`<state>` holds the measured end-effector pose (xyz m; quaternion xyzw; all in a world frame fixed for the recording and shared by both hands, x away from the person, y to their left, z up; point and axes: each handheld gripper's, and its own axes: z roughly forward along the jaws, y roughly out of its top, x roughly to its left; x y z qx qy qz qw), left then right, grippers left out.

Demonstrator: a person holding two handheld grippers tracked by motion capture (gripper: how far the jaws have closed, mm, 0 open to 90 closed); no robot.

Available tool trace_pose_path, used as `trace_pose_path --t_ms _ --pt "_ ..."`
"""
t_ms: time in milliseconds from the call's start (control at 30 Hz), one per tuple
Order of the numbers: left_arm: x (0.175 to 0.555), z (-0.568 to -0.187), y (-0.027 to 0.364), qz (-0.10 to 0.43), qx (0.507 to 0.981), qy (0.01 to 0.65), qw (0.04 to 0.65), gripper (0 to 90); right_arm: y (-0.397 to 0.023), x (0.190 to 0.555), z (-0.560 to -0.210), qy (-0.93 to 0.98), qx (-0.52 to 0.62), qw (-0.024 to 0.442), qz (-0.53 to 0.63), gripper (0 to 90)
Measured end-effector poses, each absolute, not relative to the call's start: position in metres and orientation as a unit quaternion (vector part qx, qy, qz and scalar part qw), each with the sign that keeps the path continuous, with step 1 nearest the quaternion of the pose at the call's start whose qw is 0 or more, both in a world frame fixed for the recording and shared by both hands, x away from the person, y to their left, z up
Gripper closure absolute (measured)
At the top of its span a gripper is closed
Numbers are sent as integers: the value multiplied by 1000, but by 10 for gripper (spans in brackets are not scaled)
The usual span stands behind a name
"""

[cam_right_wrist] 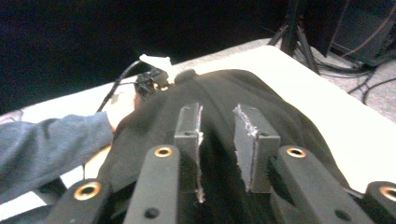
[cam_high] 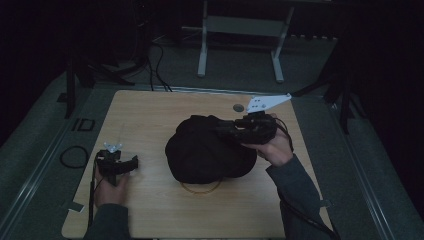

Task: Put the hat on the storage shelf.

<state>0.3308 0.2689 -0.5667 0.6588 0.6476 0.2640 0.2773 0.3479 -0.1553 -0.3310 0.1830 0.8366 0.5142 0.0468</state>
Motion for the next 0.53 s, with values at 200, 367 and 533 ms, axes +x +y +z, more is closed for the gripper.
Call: trace_pose_path --t_ms 200,367,533 --pt "331 -567 269 264 659 648 277 147 -156 348 -329 835 187 51 515 484" --pt "331 -567 269 264 659 648 278 147 -167 350 -328 831 205 62 514 414" --pt "331 -567 269 264 659 647 277 147 -171 350 -329 832 210 63 510 398"
